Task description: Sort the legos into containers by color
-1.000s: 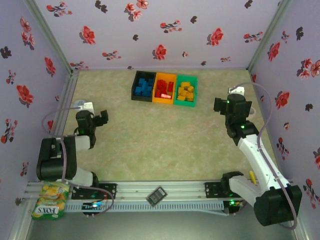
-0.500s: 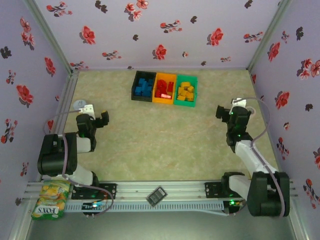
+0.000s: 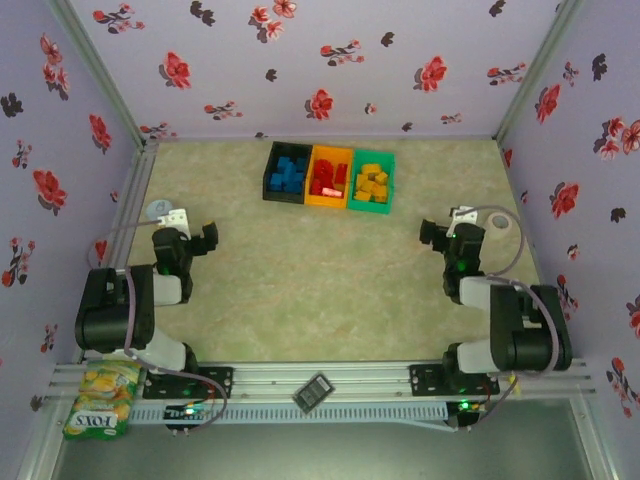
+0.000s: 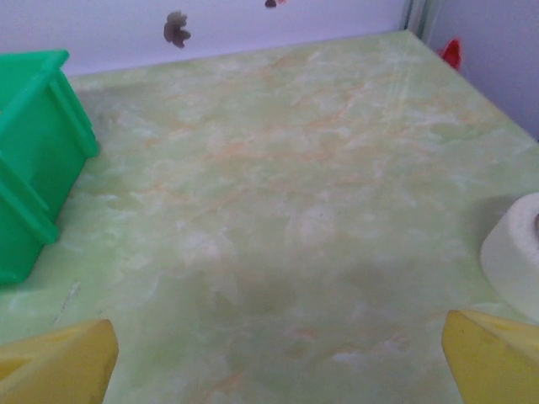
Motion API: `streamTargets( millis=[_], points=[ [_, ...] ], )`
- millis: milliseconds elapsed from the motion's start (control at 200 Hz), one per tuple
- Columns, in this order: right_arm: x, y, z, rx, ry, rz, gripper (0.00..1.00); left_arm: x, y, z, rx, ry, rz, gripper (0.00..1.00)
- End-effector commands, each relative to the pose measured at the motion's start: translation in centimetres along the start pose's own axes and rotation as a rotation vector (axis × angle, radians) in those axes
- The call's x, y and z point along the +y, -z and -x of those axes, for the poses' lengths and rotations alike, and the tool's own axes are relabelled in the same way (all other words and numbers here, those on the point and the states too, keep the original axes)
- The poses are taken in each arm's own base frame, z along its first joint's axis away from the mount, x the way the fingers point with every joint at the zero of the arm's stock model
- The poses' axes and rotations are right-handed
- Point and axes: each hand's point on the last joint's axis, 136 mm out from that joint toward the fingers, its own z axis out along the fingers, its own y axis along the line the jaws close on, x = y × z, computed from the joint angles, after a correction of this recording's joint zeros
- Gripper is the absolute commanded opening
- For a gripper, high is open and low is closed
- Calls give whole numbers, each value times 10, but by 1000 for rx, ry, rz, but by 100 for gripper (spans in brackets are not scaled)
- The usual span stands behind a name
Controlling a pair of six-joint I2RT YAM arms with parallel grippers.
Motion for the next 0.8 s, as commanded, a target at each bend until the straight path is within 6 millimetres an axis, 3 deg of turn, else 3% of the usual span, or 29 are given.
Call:
streamTargets(
  millis=[0, 180, 255, 795],
  points=[
    [6, -9, 7, -88, -19, 48, 100, 0, -3, 14, -43, -20, -6, 100],
    [16, -20, 1, -39, 3, 97, 99, 0, -3, 13, -40, -23, -6, 100],
    [-5, -23, 0, -9, -44, -30, 99, -1, -3, 14, -42, -24, -6, 100],
    [-5, -21, 2, -29, -38, -31, 99, -1, -3, 15, -43, -24, -6, 100]
  ],
)
